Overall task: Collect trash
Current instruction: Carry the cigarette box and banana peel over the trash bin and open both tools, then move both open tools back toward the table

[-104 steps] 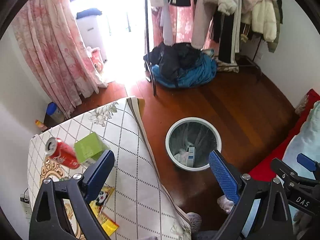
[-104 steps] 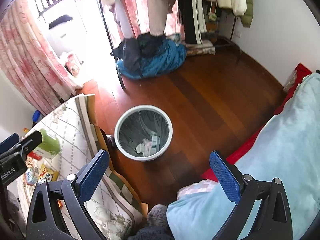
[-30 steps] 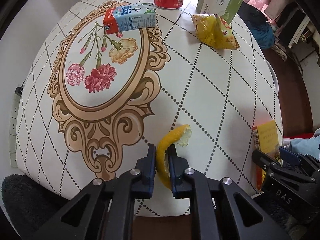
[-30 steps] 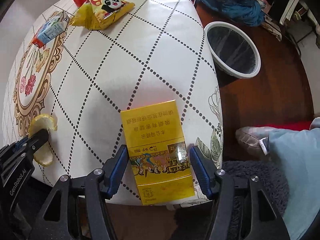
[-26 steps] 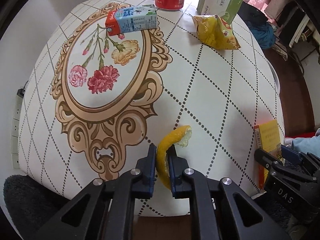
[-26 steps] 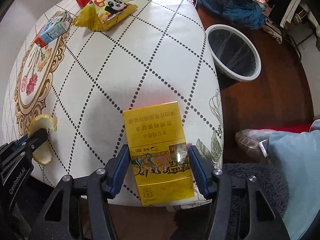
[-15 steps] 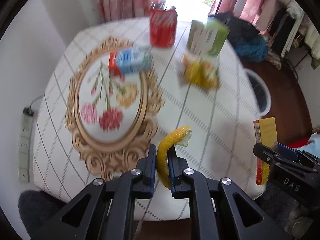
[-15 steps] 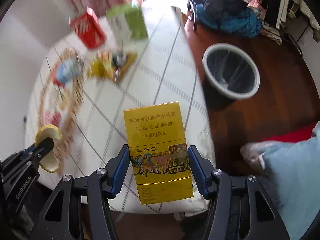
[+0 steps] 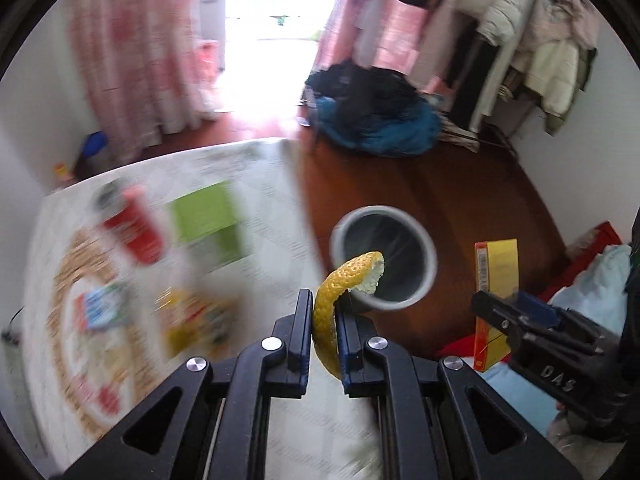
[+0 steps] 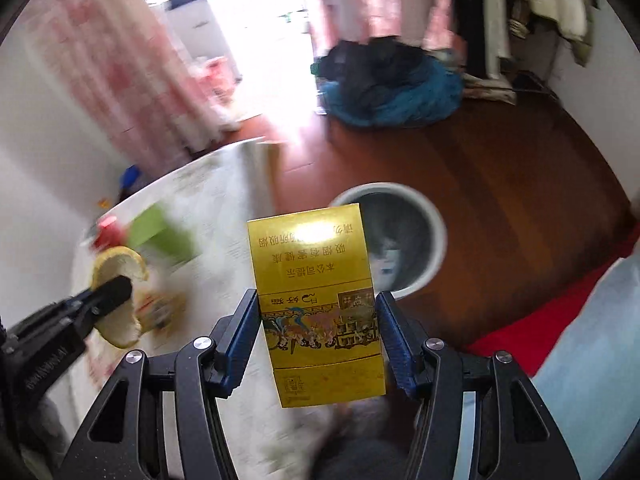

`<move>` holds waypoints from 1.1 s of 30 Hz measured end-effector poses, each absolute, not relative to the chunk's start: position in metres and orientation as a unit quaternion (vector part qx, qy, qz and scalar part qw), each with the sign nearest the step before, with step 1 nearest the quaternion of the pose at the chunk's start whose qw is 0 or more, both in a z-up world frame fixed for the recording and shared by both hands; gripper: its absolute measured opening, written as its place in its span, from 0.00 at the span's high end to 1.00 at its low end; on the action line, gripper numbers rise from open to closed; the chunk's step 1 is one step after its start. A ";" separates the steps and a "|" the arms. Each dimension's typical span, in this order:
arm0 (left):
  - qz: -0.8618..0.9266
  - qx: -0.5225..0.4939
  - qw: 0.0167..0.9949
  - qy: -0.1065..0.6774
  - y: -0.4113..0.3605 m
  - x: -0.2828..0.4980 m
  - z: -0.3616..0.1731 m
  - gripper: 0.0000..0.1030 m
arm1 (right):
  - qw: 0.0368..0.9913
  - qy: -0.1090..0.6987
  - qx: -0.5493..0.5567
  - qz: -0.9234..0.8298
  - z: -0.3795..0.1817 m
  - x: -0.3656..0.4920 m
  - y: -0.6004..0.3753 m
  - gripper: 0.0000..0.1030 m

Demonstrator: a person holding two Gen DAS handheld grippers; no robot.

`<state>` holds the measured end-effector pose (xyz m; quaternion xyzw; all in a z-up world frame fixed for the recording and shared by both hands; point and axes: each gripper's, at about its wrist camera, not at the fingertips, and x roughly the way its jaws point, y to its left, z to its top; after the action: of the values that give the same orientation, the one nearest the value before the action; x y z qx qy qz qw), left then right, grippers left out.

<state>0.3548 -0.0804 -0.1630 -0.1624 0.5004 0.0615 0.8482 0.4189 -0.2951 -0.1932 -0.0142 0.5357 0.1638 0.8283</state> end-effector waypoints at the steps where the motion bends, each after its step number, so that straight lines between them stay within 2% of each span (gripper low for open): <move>1: 0.049 -0.166 0.845 0.506 -0.086 0.372 -0.168 0.92 | 0.826 0.543 -0.010 0.150 -0.203 0.437 -0.307 0.41; 7: -0.020 -0.177 0.799 0.574 -0.126 0.492 -0.239 0.91 | 0.795 0.596 0.022 0.108 -0.270 0.530 -0.354 0.42; 14: -0.044 -0.186 0.745 0.639 -0.143 0.578 -0.305 0.89 | 0.766 0.634 0.053 0.093 -0.344 0.584 -0.370 0.42; 16: -0.036 -0.175 0.738 0.651 -0.142 0.591 -0.317 0.79 | 0.760 0.640 0.058 0.094 -0.360 0.593 -0.368 0.42; 17: -0.033 -0.174 0.736 0.653 -0.143 0.593 -0.318 0.57 | 0.759 0.642 0.062 0.094 -0.366 0.597 -0.368 0.41; 18: -0.027 -0.178 0.735 0.653 -0.141 0.597 -0.321 0.27 | 0.757 0.643 0.067 0.097 -0.371 0.600 -0.369 0.41; 19: -0.024 -0.183 0.738 0.650 -0.137 0.598 -0.323 0.15 | 0.750 0.649 0.081 0.103 -0.380 0.604 -0.369 0.41; 20: -0.015 -0.188 0.742 0.643 -0.132 0.598 -0.324 0.11 | 0.741 0.657 0.091 0.104 -0.387 0.607 -0.371 0.36; 21: -0.008 -0.189 0.743 0.642 -0.127 0.596 -0.325 0.11 | 0.737 0.661 0.099 0.103 -0.393 0.608 -0.372 0.27; 22: -0.002 -0.187 0.744 0.641 -0.124 0.593 -0.326 0.11 | 0.734 0.663 0.106 0.102 -0.398 0.609 -0.375 0.05; 23: 0.006 -0.181 0.746 0.641 -0.121 0.590 -0.327 0.10 | 0.735 0.662 0.109 0.099 -0.403 0.609 -0.377 0.00; 25: 0.024 -0.161 0.750 0.641 -0.119 0.583 -0.328 0.04 | 0.739 0.659 0.100 0.098 -0.407 0.608 -0.378 0.00; 33: 0.070 -0.104 0.766 0.631 -0.117 0.547 -0.330 0.03 | 0.751 0.654 0.049 0.079 -0.396 0.593 -0.372 0.00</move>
<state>0.5469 -0.1174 -0.3296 -0.1037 0.6306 0.0703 0.7659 0.5931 -0.3722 -0.3959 0.0485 0.6538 0.0794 0.7509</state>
